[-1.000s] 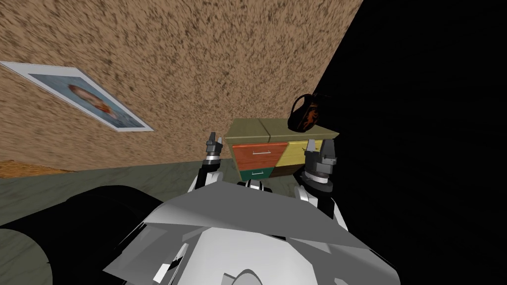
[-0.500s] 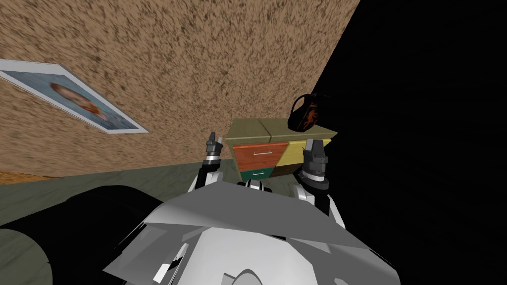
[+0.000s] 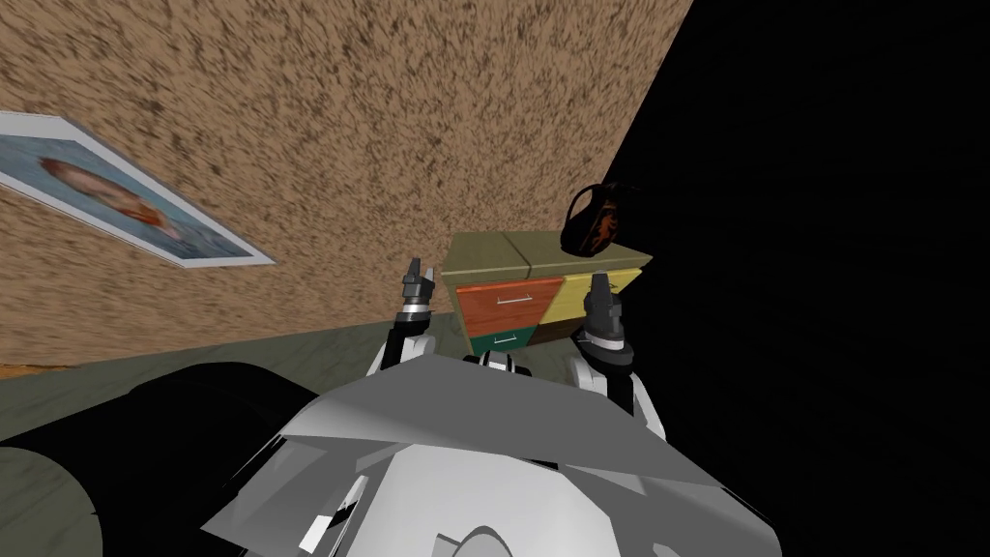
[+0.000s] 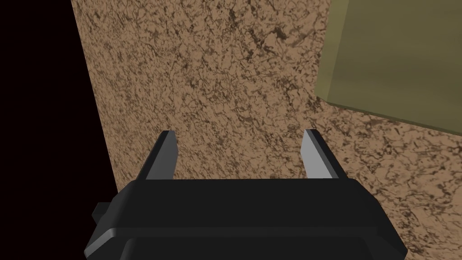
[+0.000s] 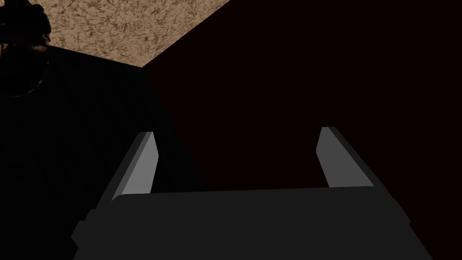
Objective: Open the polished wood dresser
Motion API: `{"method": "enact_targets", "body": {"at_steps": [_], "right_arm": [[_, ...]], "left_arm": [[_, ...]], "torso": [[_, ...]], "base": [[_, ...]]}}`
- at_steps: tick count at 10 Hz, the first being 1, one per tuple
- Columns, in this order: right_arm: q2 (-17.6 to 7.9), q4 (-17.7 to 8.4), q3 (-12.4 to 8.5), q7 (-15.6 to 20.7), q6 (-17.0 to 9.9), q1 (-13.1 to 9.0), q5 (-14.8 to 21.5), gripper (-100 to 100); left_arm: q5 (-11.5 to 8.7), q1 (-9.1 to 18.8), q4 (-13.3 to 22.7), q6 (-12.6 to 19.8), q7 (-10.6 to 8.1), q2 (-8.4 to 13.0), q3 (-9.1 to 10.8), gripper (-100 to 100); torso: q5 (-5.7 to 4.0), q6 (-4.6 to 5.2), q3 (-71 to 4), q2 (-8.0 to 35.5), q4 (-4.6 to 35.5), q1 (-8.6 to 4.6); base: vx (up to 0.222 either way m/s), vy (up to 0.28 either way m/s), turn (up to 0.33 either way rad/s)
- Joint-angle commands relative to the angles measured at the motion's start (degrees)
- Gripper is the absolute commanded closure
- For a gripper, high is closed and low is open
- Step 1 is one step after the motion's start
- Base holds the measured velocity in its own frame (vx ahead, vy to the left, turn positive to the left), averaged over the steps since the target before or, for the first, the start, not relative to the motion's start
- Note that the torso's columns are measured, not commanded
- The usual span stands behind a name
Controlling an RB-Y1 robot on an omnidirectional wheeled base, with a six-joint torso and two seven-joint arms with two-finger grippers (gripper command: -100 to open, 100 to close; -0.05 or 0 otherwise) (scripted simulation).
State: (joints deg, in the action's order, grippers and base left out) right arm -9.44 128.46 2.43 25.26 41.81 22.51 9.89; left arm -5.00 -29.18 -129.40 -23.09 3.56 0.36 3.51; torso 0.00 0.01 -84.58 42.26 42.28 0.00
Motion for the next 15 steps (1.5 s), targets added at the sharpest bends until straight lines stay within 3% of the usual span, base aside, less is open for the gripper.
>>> {"method": "enact_targets", "body": {"at_steps": [1, 4, 6, 15], "right_arm": [[-0.1, -0.5, 0.0, 3.5, 0.4, -0.4, 0.6, -100], [-0.5, -2.6, 0.3, 8.9, 1.8, -2.2, 3.4, -100], [-0.5, -2.6, 0.3, 11.1, 1.8, -2.2, 3.4, -100], [-1.0, -7.6, 0.8, 25.6, 4.3, -5.5, 9.6, -100]], "left_arm": [[0.0, 0.0, 0.0, 0.0, 0.00, 0.0, 0.00, 0], [0.0, 0.0, 0.0, 0.0, 0.00, 0.0, 0.00, 0], [0.0, 0.0, 0.0, 0.0, 0.00, 0.0, 0.00, 0], [0.0, 0.0, 0.0, 0.0, 0.00, 0.0, 0.00, 0]], "torso": [[0.00, -0.02, 0.0, 0.0, 0.0, -0.02], [0.01, -0.01, 0.0, 0.0, 0.0, 0.02], [0.02, -0.02, 0.0, 0.0, 0.0, 0.04], [0.01, 0.00, 0.0, 0.1, 0.0, 0.04]], "base": [[0.002, 0.027, 0.015], [0.005, 0.051, -0.086], [0.003, 0.046, -0.029], [-0.014, 0.037, -0.084]]}}
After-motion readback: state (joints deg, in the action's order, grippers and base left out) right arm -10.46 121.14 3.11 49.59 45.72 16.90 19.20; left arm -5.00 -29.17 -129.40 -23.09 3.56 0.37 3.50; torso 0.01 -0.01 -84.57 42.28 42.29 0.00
